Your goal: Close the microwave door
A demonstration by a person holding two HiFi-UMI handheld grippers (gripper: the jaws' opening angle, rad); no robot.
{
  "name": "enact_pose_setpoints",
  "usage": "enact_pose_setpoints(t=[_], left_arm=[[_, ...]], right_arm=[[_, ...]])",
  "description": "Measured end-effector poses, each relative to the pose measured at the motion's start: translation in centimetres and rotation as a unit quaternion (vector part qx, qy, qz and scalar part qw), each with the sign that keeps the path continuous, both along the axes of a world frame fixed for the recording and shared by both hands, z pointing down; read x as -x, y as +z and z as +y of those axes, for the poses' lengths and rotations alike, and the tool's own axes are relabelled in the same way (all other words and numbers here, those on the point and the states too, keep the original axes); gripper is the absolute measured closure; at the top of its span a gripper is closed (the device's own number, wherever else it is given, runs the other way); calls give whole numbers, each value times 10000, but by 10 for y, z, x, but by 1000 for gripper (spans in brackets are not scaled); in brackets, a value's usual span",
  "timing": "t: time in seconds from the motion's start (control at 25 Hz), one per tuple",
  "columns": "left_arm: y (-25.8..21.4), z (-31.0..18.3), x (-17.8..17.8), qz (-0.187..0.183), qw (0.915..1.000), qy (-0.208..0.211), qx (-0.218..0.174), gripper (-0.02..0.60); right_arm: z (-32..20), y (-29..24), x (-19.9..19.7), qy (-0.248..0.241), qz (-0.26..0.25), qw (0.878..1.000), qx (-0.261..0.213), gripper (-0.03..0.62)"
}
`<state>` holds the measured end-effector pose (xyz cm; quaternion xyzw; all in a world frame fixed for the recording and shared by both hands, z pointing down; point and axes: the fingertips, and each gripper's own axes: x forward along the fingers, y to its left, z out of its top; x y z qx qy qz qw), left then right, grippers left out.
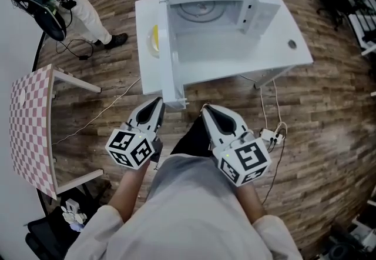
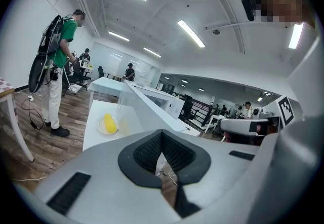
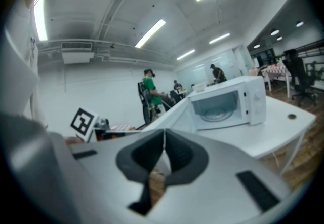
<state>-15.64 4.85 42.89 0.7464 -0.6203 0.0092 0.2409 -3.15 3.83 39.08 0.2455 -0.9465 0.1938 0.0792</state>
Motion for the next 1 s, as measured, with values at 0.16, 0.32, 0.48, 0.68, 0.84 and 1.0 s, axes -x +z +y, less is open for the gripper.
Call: enact_pose_setpoints(t=[0.16,0.32,0.48,0.68,0.84,1.0], left_arm=[[3,-4,-8,36,10000,92,5,569],[4,-8,-18,98,9997,206,4,569],[5,-14,-28,154,9994,296,18,569],[5,-24,-37,252,9988,412,44,569],[7,-32,-43,300,9983,504,67,569],[6,-41,-45,413,9976,558,43,569]], right_arm=[[-1,5,-3,50,30,10000,42,571],[-2,7,-8,82,72,9999,81,571],[-7,9,-14,160,76,9998,135,571],[-16,12,-23,287,73,9994,181,571],[-27,13,-34,469,32,9986,253,571],[-35,10,-42,599,11,9978,287,571]])
